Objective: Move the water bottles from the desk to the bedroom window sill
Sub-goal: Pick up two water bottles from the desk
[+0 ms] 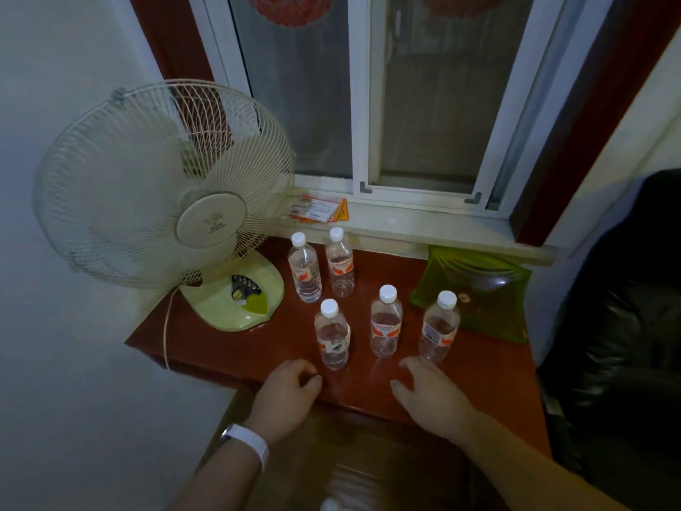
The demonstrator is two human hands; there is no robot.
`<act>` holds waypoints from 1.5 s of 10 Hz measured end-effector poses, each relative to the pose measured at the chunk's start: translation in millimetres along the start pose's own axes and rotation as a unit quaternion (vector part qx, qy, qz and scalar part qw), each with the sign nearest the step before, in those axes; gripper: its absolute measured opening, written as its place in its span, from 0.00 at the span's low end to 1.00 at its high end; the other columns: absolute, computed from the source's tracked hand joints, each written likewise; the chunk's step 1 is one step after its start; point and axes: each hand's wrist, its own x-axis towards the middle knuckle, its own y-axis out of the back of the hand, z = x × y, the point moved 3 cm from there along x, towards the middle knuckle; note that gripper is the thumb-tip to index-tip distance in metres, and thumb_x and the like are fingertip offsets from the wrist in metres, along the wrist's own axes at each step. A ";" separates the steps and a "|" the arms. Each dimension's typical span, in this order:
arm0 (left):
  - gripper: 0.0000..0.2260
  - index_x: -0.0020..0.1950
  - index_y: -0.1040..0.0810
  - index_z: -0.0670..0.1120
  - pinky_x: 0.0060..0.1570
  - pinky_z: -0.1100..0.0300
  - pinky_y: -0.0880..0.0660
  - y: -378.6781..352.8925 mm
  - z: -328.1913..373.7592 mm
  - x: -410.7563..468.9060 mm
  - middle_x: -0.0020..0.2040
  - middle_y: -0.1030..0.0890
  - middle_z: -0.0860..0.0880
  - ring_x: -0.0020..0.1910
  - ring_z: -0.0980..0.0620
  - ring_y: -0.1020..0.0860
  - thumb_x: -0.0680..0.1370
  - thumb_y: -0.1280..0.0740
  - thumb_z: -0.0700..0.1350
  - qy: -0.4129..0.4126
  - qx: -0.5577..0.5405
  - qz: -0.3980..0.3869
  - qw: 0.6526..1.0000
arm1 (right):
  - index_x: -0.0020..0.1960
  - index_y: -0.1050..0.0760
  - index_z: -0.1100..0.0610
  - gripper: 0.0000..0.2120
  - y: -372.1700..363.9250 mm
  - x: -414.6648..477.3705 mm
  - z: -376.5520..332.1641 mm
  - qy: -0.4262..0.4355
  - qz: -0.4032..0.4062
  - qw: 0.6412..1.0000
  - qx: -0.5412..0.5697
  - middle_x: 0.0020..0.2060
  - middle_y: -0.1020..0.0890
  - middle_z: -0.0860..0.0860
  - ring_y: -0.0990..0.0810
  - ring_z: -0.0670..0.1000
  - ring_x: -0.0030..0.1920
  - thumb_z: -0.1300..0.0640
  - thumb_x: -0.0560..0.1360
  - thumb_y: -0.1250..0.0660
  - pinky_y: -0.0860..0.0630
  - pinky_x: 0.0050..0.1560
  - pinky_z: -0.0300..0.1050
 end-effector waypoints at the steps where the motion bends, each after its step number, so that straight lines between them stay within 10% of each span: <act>1: 0.02 0.46 0.22 0.53 0.43 0.60 0.27 -4.3 -11.3 27.2 0.45 0.20 0.52 0.44 0.54 0.22 0.78 0.33 0.47 0.033 -0.104 0.002 0.994 | 0.67 0.30 0.51 0.20 -7.1 22.0 -4.8 -0.068 0.022 0.996 0.055 0.59 0.23 0.47 0.23 0.46 0.57 0.47 0.78 0.35 0.26 0.57 0.41; 3: 0.02 0.46 0.22 0.47 0.37 0.60 0.29 -26.6 -33.4 69.0 0.42 0.20 0.48 0.41 0.51 0.22 0.78 0.33 0.41 0.162 -0.292 0.007 0.943 | 0.71 0.36 0.58 0.27 -27.2 58.7 -2.6 -0.157 0.075 0.966 0.192 0.47 0.26 0.44 0.20 0.46 0.39 0.49 0.77 0.32 0.24 0.34 0.39; 5: 0.10 0.54 0.23 0.46 0.38 0.57 0.29 -45.4 -44.3 93.9 0.44 0.19 0.46 0.41 0.51 0.21 0.73 0.31 0.41 0.211 -0.353 -0.026 0.911 | 0.66 0.29 0.58 0.23 -36.3 78.7 0.3 -0.154 0.098 0.950 0.254 0.55 0.19 0.54 0.21 0.49 0.50 0.49 0.75 0.30 0.22 0.54 0.48; 8: 0.26 0.61 0.30 0.45 0.37 0.69 0.22 -58.8 -29.6 109.1 0.55 0.22 0.46 0.50 0.53 0.21 0.70 0.28 0.25 0.114 -0.409 -0.025 0.905 | 0.69 0.36 0.56 0.41 -52.4 124.2 17.6 -0.141 0.152 0.935 0.286 0.58 0.22 0.51 0.20 0.50 0.57 0.51 0.62 0.21 0.23 0.56 0.47; 10: 0.28 0.58 0.23 0.60 0.54 0.52 0.19 -59.4 -25.5 117.2 0.54 0.15 0.50 0.54 0.50 0.17 0.66 0.21 0.36 0.081 -0.379 -0.022 0.922 | 0.67 0.34 0.53 0.39 -52.3 138.5 28.2 -0.125 0.151 0.932 0.304 0.57 0.21 0.48 0.20 0.48 0.57 0.57 0.62 0.19 0.23 0.59 0.48; 15: 0.25 0.56 0.20 0.54 0.53 0.56 0.22 -39.4 -7.7 116.9 0.50 0.14 0.53 0.51 0.53 0.16 0.61 0.20 0.49 0.077 -0.355 0.006 0.932 | 0.60 0.31 0.47 0.32 -49.5 151.5 21.8 -0.069 0.145 0.927 0.340 0.50 0.18 0.45 0.17 0.48 0.50 0.52 0.63 0.19 0.20 0.53 0.52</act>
